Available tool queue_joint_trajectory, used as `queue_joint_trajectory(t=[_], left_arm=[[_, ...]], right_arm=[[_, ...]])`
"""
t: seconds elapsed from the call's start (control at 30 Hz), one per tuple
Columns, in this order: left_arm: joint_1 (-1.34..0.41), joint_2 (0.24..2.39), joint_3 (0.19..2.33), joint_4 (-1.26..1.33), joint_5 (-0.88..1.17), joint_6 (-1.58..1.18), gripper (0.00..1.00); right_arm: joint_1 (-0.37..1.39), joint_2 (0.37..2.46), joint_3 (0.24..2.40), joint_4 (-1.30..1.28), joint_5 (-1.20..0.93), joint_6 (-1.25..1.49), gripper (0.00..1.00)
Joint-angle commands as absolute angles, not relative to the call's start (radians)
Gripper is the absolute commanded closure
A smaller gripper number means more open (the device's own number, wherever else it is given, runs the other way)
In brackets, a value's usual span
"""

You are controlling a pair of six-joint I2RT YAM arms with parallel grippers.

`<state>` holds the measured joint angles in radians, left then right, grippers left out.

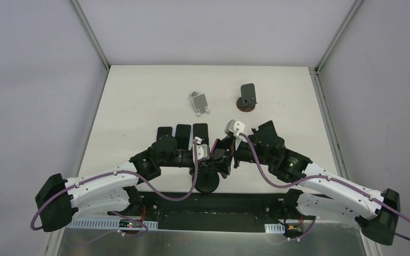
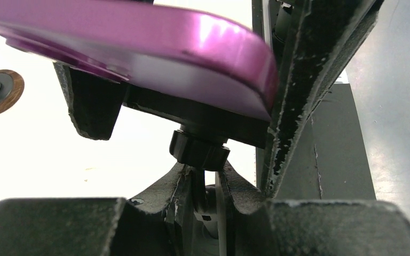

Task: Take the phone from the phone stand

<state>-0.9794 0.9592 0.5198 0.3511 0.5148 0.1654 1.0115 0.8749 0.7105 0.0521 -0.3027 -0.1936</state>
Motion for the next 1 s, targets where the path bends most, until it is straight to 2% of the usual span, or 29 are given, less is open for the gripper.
queue_joint_trajectory(t=[0.0,0.23,0.57,0.97], left_arm=[[-0.966,0.951,0.541,0.433,0.558,0.2,1.0],[-0.966,0.974,0.56,0.433,0.671,0.215,1.0],[-0.965,1.022,0.599,0.433,0.824,0.21,1.0],[-0.977,1.074,0.633,0.434,0.979,0.191,1.0]], right_arm=[[1.013,0.877,0.726,-0.021,-0.279,-0.278,1.0],[1.003,0.836,0.679,-0.005,-0.22,-0.415,1.0],[0.809,0.892,0.719,-0.006,-0.427,-0.414,1.0],[0.691,0.971,0.708,0.057,-0.466,-0.494,1.0]])
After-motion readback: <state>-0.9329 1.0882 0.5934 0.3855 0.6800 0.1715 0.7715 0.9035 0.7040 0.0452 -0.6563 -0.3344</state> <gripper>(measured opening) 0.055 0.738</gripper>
